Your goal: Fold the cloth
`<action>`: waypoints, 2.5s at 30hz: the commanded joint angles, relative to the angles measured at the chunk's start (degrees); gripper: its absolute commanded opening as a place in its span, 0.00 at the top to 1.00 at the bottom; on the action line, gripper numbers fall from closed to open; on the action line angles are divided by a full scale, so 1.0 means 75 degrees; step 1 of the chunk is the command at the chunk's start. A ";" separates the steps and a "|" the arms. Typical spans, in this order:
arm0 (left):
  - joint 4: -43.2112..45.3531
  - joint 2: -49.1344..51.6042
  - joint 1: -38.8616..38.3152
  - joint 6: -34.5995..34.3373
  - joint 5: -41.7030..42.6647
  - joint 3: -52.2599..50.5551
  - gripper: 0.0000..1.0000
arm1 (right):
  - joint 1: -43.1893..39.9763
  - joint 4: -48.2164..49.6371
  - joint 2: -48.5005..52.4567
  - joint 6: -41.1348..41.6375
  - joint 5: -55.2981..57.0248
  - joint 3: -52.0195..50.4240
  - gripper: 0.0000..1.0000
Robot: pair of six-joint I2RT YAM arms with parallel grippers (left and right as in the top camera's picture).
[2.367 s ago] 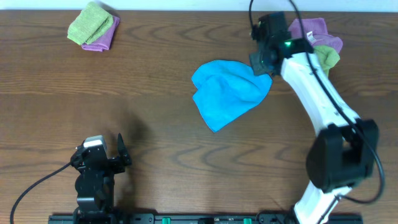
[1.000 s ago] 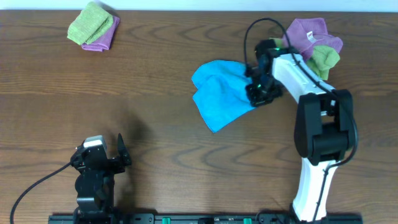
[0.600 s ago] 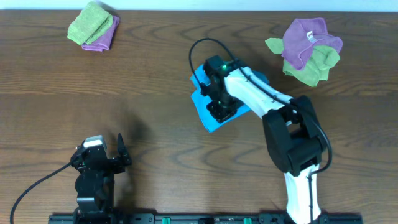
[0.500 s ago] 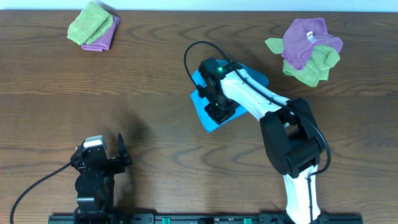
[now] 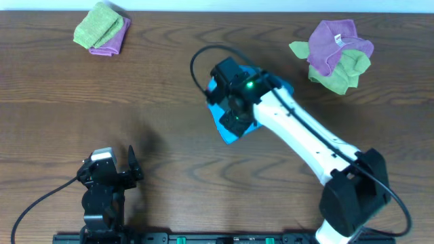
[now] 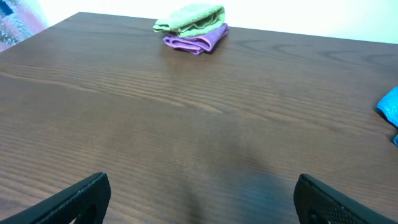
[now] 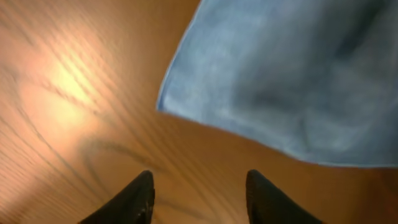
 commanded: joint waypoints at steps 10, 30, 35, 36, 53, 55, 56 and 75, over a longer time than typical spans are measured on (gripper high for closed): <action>-0.0073 -0.0038 0.0032 0.0003 -0.0079 -0.0154 0.05 | 0.1268 0.1475 0.0119 -0.0484 0.1775 -0.1641 0.33; -0.0073 -0.0038 0.0032 0.0000 -0.0079 -0.0154 0.05 | 0.1233 0.2862 0.0627 -0.1029 0.1137 -0.2410 0.46; -0.0073 -0.0038 0.0032 0.0003 -0.0079 -0.0154 0.05 | 0.1142 0.3028 0.0801 -0.1026 0.1137 -0.2410 0.48; -0.0073 -0.0038 0.0032 0.0003 -0.0079 -0.0154 0.05 | 0.1116 0.3069 0.0822 -0.1026 0.1137 -0.2410 0.48; -0.0073 -0.0038 0.0032 0.0000 -0.0079 -0.0154 0.05 | 0.0813 0.3331 0.1282 -0.0787 0.1137 -0.2145 0.99; -0.0076 -0.0038 0.0032 0.0003 -0.0079 -0.0154 0.05 | 0.0813 0.2911 0.1282 -0.0627 0.1166 -0.1577 0.99; -0.0076 -0.0038 0.0032 0.0003 -0.0079 -0.0154 0.05 | 0.0813 0.2719 0.1282 -0.0568 0.1166 -0.1303 0.99; -0.0073 -0.0038 0.0032 0.0003 -0.0076 -0.0154 0.05 | 0.2276 -0.1230 0.1279 -0.0536 0.0697 0.6656 0.99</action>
